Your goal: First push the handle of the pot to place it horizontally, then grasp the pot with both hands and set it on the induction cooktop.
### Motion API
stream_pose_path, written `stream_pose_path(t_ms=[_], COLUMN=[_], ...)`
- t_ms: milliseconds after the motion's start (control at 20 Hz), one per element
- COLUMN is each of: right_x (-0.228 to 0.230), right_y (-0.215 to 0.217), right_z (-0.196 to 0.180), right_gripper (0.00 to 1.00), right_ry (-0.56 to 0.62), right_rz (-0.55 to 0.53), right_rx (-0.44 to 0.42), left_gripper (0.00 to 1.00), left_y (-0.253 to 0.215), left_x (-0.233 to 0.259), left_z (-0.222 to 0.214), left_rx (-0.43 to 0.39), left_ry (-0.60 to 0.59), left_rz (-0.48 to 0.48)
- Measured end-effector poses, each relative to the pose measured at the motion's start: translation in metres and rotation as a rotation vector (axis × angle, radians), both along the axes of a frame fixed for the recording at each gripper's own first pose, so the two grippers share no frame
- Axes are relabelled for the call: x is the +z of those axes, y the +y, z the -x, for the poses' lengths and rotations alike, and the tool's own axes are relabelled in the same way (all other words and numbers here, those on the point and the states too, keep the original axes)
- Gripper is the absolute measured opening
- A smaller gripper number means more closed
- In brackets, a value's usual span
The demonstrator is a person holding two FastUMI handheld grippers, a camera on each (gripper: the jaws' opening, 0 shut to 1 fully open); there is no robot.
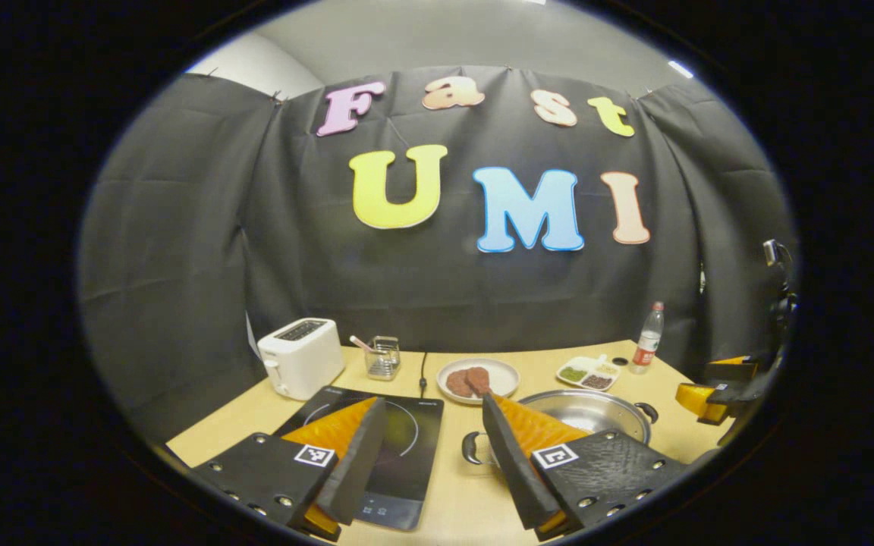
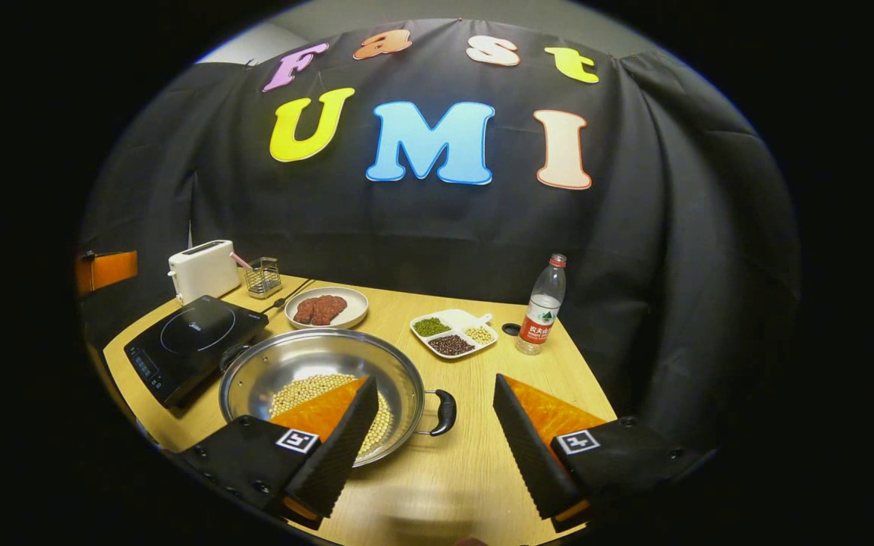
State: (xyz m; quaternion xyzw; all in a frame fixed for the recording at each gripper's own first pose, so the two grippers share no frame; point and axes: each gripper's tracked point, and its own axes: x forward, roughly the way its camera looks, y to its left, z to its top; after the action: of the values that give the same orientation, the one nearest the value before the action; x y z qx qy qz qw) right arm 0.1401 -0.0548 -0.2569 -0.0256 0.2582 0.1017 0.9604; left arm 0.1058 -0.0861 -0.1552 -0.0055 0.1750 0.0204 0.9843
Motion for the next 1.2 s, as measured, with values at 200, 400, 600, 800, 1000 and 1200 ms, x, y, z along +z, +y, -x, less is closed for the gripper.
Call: stream_pose_path(t_ms=[200,400,600,800,1000,1200], right_x=[-0.008,-0.018,-0.033,-0.044,-0.058,-0.072], right_y=[-0.005,-0.006,-0.006,-0.005,-0.003,-0.002], right_z=[-0.006,-0.011,-0.015,-0.024,-0.033,-0.041], right_gripper=[0.97,0.98,0.98,0.97,0.98,0.98], right_ry=[0.005,0.024,0.054,0.079,0.106,0.135], right_rz=[0.006,0.001,-0.009,-0.026,-0.039,-0.050], right_rx=[-0.008,-0.010,-0.010,-0.015,-0.018,-0.016], left_gripper=[0.77,0.77,0.79,0.80,0.79,0.77], left_y=[-0.007,-0.018,-0.034,-0.042,-0.051,-0.057], left_x=[-0.029,-0.064,-0.092,-0.125,-0.155,-0.183], left_z=[-0.021,-0.035,-0.047,-0.057,-0.064,-0.068], left_rx=[-0.018,-0.046,-0.090,-0.099,-0.114,-0.130], left_ry=[0.053,0.119,0.174,0.236,0.288,0.348], left_rz=[0.030,0.039,0.043,0.039,0.021,0.016])
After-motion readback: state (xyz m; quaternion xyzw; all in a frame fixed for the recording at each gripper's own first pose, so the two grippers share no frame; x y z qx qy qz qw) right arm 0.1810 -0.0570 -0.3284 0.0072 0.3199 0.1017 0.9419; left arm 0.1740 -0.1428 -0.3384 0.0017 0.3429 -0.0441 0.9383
